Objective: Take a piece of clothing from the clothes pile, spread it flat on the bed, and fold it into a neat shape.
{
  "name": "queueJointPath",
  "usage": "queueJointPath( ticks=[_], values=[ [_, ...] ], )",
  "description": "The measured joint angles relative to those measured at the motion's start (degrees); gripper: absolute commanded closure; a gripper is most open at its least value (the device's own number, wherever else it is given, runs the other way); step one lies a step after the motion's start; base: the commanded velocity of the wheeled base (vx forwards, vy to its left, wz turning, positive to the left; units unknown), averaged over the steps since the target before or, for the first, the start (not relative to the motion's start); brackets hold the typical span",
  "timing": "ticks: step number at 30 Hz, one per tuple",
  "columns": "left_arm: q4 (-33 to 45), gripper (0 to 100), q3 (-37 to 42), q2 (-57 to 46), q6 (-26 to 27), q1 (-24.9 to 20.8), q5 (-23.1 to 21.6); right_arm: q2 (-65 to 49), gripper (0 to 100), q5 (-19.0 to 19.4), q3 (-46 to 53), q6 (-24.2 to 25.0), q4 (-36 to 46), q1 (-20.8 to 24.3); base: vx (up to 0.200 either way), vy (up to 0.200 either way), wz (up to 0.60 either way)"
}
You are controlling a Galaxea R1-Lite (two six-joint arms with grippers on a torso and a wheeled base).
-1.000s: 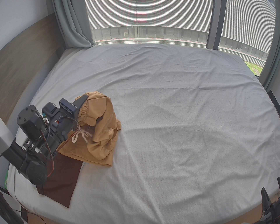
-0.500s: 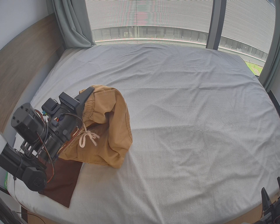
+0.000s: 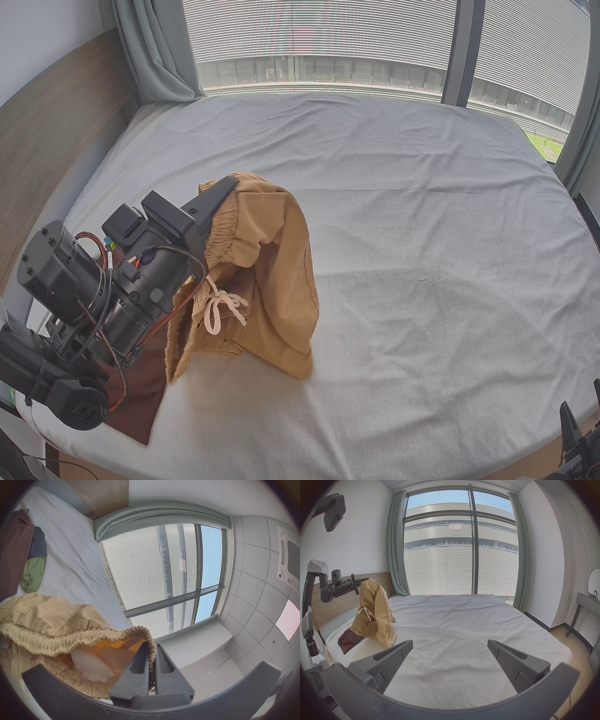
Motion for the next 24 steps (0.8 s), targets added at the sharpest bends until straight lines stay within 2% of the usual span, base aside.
queueJointPath(
  ticks=[24],
  values=[
    [0.05,100,-4.08,4.33,0.61,-11.72,-0.52,0.0,0,0.0,0.0,0.0,-0.02,0.0,0.0,0.0,0.0]
  ],
)
